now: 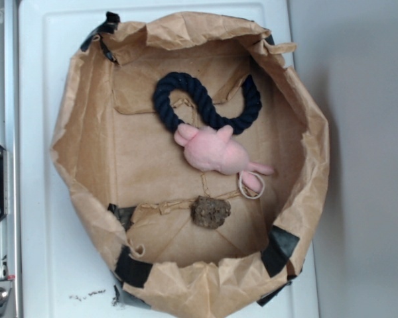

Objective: Grab the rock.

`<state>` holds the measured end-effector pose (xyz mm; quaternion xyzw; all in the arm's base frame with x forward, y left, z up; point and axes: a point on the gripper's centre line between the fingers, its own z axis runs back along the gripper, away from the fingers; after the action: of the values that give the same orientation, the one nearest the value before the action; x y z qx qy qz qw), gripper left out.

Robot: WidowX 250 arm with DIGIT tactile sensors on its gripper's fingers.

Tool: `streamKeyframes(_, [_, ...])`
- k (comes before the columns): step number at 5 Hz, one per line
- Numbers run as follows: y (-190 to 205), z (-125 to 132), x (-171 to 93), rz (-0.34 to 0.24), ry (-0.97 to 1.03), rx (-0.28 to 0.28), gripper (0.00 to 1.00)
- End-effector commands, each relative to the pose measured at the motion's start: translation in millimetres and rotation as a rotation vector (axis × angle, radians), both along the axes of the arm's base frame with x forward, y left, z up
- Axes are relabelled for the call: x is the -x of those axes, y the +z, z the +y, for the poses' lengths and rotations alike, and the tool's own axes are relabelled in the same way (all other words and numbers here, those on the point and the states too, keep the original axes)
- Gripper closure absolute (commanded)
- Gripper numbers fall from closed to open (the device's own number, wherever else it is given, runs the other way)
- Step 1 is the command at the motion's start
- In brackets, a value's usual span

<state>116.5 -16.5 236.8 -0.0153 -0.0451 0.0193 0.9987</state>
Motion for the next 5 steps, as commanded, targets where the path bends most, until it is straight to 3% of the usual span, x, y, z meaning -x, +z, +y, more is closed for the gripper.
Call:
streamKeyframes(1, [0.0, 0.0, 0.0, 0.0, 0.0, 0.0, 0.0])
streamKeyframes(3, [-4.6, -24.1, -18.9, 0.019, 0.075, -0.013, 0.0])
streamKeyframes(4, [-10.3, -27.5, -19.9, 0.01, 0.073, 0.001, 0.0])
streamKeyframes(5, [-10.9, -30.9, -41.0, 0.025, 0.056, 0.038, 0.0])
